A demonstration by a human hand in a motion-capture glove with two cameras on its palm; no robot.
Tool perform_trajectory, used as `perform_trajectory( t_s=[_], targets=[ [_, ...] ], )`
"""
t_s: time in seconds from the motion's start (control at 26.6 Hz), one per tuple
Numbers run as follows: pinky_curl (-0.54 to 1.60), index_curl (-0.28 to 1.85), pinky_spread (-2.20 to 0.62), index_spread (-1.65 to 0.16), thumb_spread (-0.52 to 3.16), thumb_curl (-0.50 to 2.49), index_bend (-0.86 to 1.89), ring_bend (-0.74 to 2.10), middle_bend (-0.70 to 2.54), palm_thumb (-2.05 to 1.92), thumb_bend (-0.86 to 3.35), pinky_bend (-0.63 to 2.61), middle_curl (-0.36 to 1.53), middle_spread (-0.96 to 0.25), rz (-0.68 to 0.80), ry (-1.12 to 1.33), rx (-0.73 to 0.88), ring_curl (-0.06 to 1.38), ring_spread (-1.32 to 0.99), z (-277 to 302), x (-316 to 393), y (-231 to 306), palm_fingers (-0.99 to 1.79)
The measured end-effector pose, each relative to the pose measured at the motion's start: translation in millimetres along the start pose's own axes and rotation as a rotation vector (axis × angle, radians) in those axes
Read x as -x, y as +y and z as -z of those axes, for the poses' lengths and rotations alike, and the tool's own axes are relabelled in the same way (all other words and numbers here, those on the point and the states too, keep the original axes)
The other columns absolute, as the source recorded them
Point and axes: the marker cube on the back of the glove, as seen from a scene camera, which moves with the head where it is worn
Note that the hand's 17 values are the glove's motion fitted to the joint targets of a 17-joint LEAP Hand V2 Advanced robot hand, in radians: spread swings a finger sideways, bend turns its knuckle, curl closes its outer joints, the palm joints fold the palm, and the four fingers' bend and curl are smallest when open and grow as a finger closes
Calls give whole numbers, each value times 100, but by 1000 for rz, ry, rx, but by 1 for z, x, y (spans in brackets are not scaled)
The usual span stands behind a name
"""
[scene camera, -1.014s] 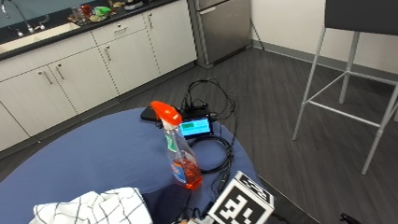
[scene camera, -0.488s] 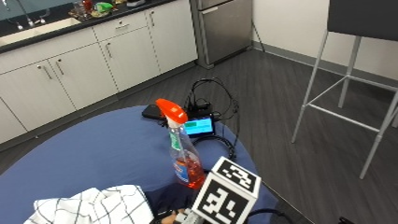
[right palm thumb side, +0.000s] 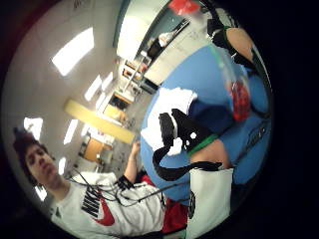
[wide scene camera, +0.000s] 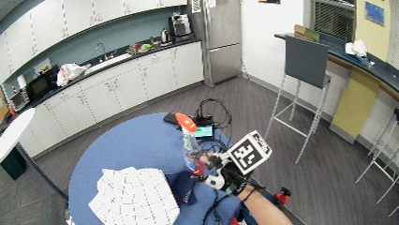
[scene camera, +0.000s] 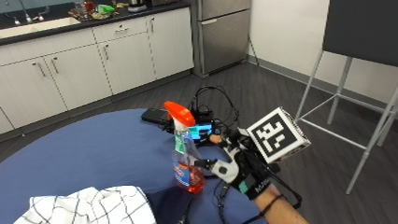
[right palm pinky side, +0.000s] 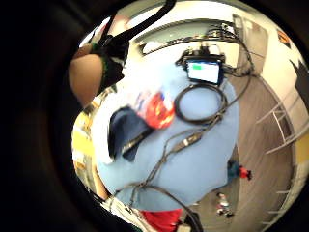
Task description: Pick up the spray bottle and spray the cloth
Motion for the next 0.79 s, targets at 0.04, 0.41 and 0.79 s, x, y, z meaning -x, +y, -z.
perform_trajectory(
  t_s=[0.04,0.41,0.79],
  targets=[
    [25,29,13,-32,110,29,10,23,27,61,11,38,34,-4,-42,-32,1,27,0,0,-11,-10,85],
    [30,21,14,-33,102,29,3,29,32,57,-1,48,37,-5,-176,-522,277,32,-1,-49,-66,-58,72],
    [28,10,15,-35,97,38,-4,54,50,86,10,43,42,-10,-204,-446,117,37,-9,-40,-74,-59,87]
  ],
)
